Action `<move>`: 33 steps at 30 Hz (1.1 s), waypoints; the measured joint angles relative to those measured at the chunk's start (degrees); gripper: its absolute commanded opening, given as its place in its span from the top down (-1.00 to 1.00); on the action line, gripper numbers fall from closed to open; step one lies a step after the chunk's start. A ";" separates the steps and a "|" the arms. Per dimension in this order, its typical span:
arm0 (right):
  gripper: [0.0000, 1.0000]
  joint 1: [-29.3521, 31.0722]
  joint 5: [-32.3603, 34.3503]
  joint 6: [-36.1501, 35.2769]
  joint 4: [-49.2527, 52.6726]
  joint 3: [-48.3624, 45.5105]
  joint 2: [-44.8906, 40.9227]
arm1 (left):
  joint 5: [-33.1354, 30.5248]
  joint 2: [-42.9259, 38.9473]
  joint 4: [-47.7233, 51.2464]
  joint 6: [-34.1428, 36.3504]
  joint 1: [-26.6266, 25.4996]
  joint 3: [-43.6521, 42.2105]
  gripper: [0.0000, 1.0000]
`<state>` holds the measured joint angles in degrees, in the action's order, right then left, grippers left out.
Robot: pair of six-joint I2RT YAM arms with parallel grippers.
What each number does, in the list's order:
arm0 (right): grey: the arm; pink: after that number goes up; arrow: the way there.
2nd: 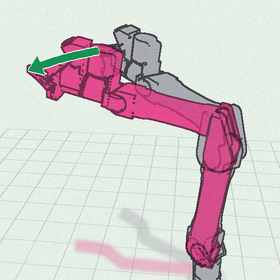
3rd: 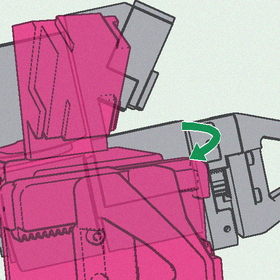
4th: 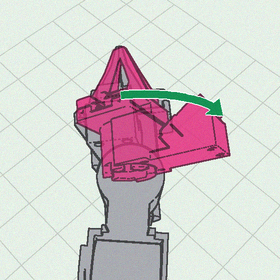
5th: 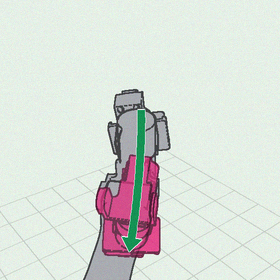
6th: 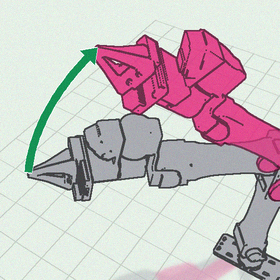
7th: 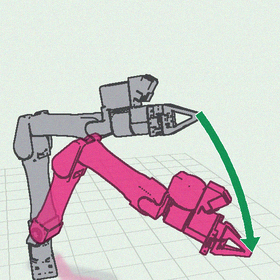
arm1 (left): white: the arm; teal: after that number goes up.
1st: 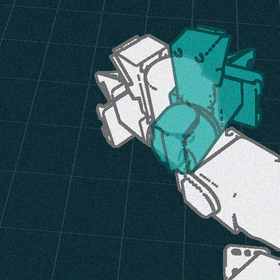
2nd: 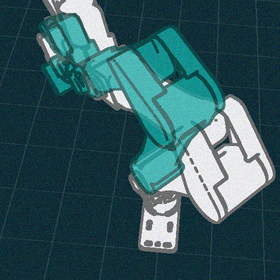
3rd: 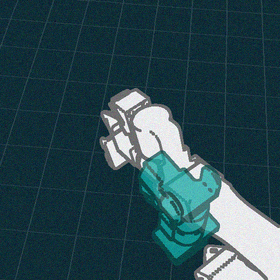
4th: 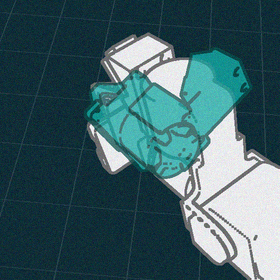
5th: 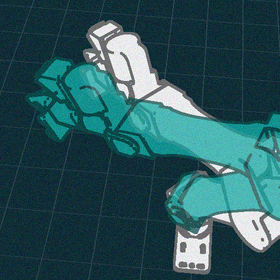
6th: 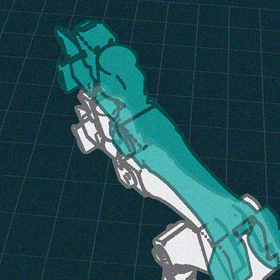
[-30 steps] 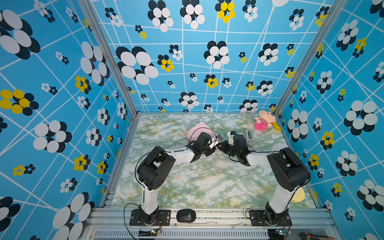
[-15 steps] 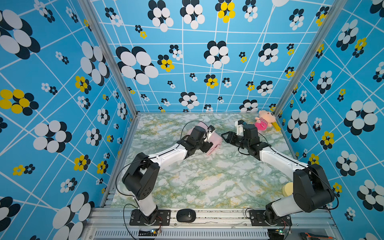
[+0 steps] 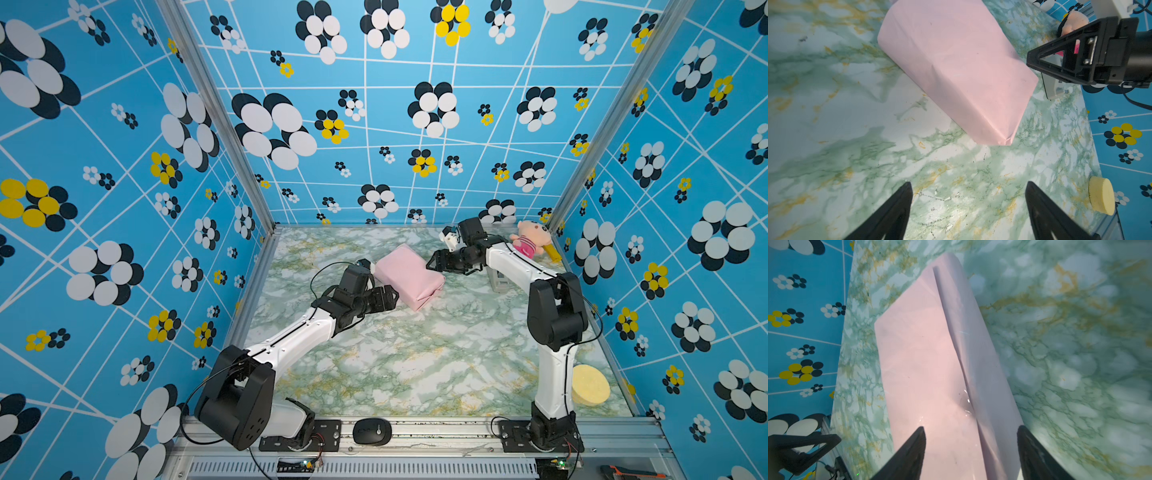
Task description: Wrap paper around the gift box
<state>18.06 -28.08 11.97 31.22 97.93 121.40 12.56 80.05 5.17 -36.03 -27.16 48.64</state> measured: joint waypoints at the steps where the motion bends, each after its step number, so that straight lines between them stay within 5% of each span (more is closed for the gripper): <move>1: -0.36 0.00 -1.05 -0.22 0.98 0.76 0.94 | 0.63 0.13 -0.55 -1.01 0.44 -0.17 -0.73; 6: -0.28 0.02 -6.16 0.55 2.71 -0.24 0.63 | 3.23 0.81 -4.52 -4.42 3.04 -0.52 -0.74; 15: -0.38 1.90 -10.73 6.56 1.46 -15.56 -10.34 | 8.07 8.17 -8.22 -6.93 6.03 -0.37 -0.74; 33: -0.36 2.45 -9.18 6.69 6.49 -1.38 1.01 | 15.69 22.82 -14.73 -11.19 8.00 8.15 -0.66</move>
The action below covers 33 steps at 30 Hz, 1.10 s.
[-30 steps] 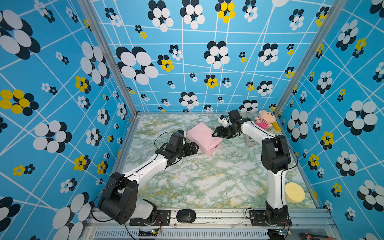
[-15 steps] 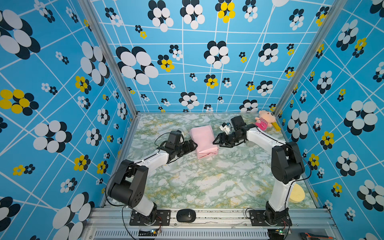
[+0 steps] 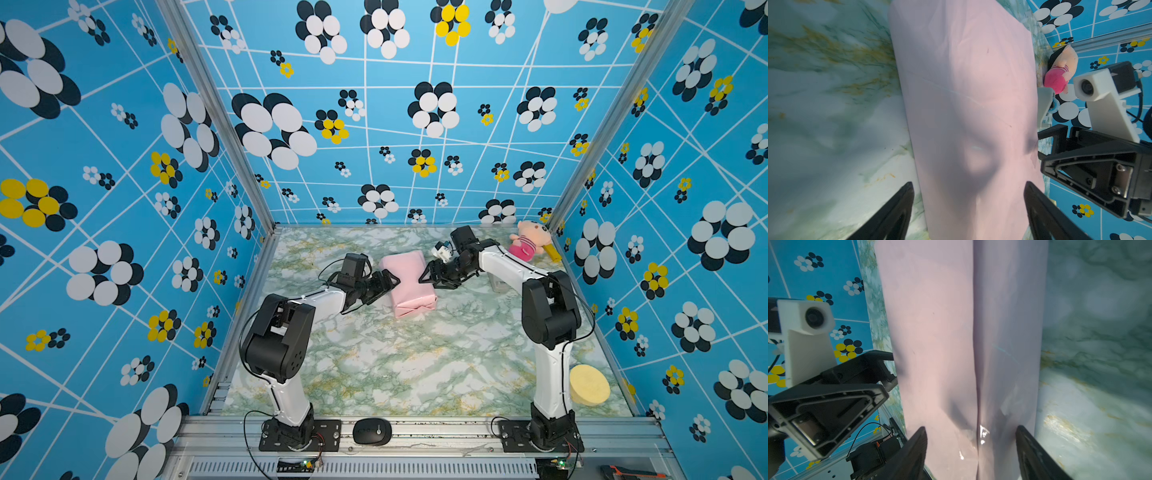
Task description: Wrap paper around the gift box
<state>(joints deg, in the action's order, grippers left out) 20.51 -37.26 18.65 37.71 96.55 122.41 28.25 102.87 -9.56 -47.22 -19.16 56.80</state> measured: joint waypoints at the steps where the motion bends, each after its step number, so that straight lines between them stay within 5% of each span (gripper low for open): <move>1: -0.35 0.22 0.00 -0.02 0.46 0.28 0.37 | 0.15 0.22 0.04 -0.17 -0.09 0.00 -0.65; 8: -0.20 1.25 0.07 -0.24 2.19 1.03 1.40 | 0.46 1.36 -0.35 -1.07 -1.95 0.00 -0.50; 17: 0.23 1.33 0.50 0.33 -0.04 -0.31 1.05 | -1.90 1.88 1.27 0.35 -2.97 0.74 -0.24; 33: 0.56 3.48 11.06 0.83 -23.26 -25.55 -18.43 | -12.48 -2.64 -6.71 13.14 -9.66 -3.37 -0.20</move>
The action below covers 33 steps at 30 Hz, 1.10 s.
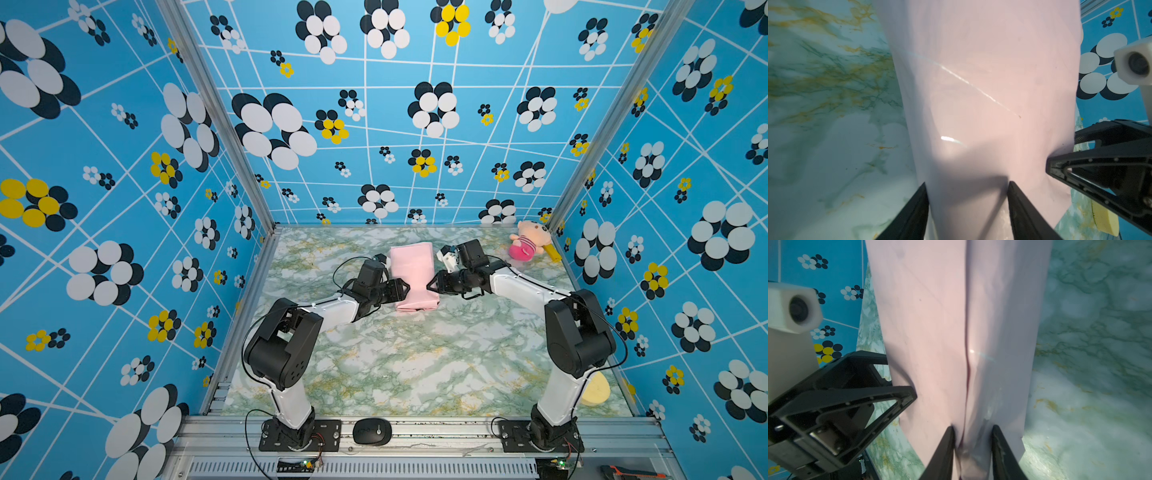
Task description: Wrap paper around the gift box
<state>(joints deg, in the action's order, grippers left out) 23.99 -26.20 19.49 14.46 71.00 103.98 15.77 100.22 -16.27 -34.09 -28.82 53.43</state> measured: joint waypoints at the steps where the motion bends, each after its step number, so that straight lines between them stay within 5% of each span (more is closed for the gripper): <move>1: 0.57 0.46 1.14 -0.59 -1.64 -1.97 -1.38 | -1.03 -0.68 -1.27 1.38 -0.63 -1.18 -0.20; 14: 0.59 5.99 11.26 -11.04 -27.10 -26.36 -12.55 | -13.53 -3.28 -24.72 17.53 -8.68 -17.99 -0.32; 18: 0.42 6.97 12.00 -13.46 -33.68 -31.80 -13.86 | -16.41 -3.74 -27.80 19.82 -11.08 -21.66 -0.36; 21: 0.11 7.41 12.20 -14.45 -35.52 -34.34 -14.60 | -17.25 -6.25 -28.39 20.39 -12.79 -24.83 -0.48; 26: -0.09 8.37 12.33 -14.16 -35.30 -38.80 -20.81 | -17.44 -16.52 -24.81 20.46 -14.71 -28.83 -0.67; 33: -0.20 8.41 13.81 -11.93 -26.10 -38.93 -41.09 | -21.18 -41.31 -7.85 21.27 -13.94 -28.81 -0.69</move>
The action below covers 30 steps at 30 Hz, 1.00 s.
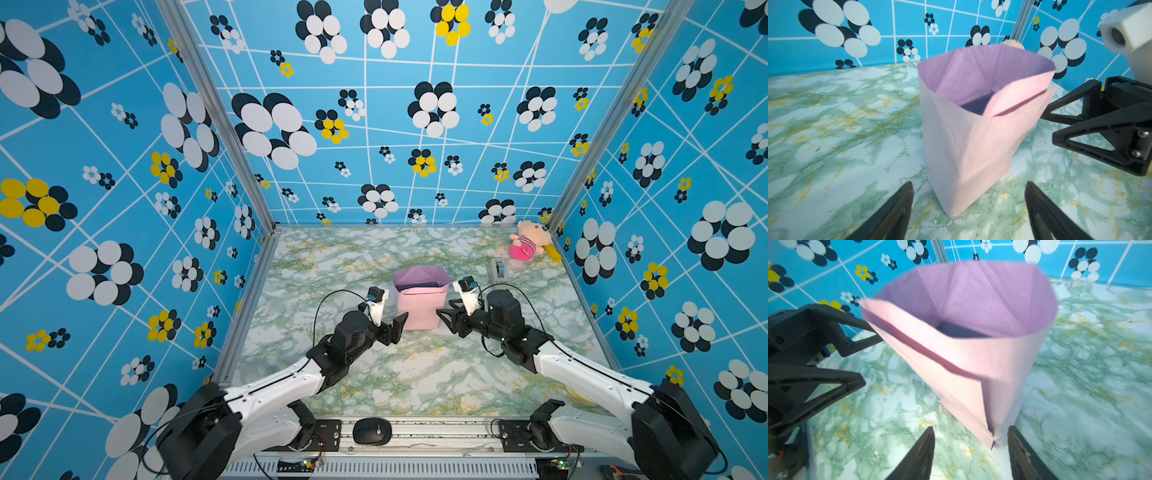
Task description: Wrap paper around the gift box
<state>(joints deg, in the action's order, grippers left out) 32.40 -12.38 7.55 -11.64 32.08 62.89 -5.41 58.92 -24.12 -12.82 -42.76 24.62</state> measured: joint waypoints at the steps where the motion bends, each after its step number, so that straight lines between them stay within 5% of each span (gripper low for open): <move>1: -0.19 0.00 0.63 0.68 2.54 1.27 -2.43 | -0.46 -2.75 2.95 0.09 0.57 0.76 -0.68; 6: -0.28 0.00 3.58 4.13 15.61 13.90 -3.45 | 0.24 -6.10 17.44 0.22 6.03 10.56 -0.65; 13: -0.43 -0.57 7.50 10.29 36.92 38.05 10.34 | 7.63 5.49 33.81 -3.06 10.84 29.57 -0.66; 22: -0.49 -0.68 6.49 10.47 56.61 55.19 28.96 | 11.47 13.09 41.33 -5.22 11.02 34.51 -0.67; 30: -0.50 -0.55 3.04 9.14 62.49 62.34 37.51 | 11.72 13.42 42.36 -5.64 12.52 34.62 -0.68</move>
<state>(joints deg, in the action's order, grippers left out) 31.86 -9.34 16.69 50.85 94.41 100.40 6.31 72.34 18.24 -18.46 -30.24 59.24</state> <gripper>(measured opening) 0.746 0.841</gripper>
